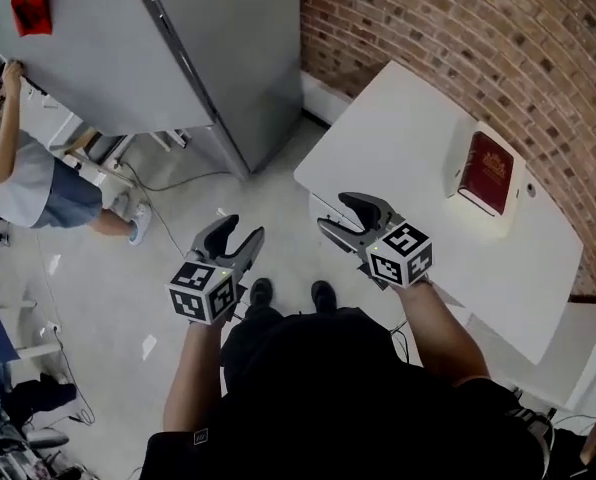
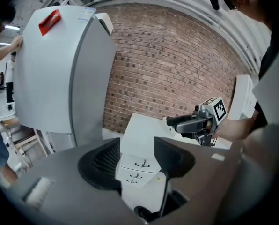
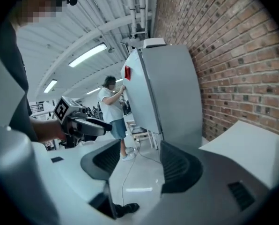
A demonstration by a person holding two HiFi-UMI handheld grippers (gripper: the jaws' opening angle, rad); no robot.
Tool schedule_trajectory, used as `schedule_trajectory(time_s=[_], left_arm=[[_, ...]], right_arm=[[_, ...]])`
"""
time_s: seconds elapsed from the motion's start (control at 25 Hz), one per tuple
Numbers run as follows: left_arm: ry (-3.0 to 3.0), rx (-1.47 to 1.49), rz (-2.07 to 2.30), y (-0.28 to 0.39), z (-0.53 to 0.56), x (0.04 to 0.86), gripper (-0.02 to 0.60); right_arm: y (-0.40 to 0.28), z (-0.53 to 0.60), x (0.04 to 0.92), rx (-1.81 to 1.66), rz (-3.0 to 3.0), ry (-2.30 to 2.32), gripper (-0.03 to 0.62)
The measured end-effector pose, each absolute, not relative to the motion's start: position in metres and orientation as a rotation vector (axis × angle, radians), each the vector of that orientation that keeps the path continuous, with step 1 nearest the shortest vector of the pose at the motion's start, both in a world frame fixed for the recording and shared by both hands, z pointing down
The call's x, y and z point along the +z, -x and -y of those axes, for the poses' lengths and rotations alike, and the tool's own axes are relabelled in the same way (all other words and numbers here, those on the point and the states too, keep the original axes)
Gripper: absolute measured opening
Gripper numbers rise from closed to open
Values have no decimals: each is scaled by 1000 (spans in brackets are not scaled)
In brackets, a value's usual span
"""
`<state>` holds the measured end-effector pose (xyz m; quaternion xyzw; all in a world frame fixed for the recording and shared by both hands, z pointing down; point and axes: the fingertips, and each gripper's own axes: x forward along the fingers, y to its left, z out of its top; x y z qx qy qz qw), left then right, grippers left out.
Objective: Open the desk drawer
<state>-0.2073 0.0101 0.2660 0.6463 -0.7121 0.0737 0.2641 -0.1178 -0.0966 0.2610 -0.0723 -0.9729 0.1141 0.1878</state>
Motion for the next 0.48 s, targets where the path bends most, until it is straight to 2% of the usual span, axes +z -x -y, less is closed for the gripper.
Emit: schedule_trajectory(time_s=[0.24, 0.48], left_arm=[[-1976, 290, 1707, 229, 16, 278, 230], [-2170, 502, 1455, 249, 13, 310, 225]], right_arm=[[122, 104, 264, 295, 2728, -105, 247], [116, 83, 274, 299, 2682, -373, 247]])
